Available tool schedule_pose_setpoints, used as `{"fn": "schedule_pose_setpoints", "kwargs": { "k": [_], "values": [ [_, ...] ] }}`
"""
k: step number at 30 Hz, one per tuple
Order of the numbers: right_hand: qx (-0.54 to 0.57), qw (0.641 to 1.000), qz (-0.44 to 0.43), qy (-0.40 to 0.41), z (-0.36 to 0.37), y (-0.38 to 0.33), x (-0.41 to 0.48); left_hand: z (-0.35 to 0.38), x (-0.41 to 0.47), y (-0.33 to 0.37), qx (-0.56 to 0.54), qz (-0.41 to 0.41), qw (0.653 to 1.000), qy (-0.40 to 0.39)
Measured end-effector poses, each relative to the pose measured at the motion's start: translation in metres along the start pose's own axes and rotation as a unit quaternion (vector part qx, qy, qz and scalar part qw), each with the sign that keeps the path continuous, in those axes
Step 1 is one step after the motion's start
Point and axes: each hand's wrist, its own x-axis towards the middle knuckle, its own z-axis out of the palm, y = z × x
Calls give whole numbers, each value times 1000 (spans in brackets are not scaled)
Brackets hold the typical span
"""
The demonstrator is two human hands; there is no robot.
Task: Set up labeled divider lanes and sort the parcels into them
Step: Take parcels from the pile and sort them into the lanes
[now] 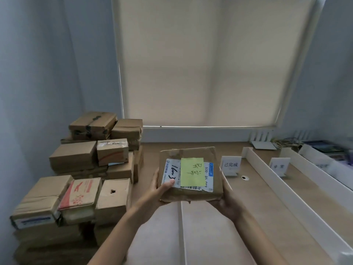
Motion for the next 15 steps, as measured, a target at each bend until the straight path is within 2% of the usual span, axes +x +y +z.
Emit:
{"fn": "schedule_pose_setpoints", "kwargs": {
  "k": [3, 7, 9, 12, 15],
  "values": [
    [-38, 997, -29, 55, -1, -4, 4, 9, 2, -10, -43, 9, 999, 9],
    [-22, 993, -31, 116, -5, 10, 13, 30, 5, -18, -103, 36, 987, 115],
    [-39, 993, -7, 108, -3, 30, 9, 44, 7, -28, -107, 43, 981, 155],
    [-100, 995, -3, 14, 9, 55, -6, 69, 6, -44, -103, 25, 978, 182],
    [-112, 991, -22, 65, -2, 63, -8, 78, 2, -60, -91, -10, 980, 177]
  ]
}}
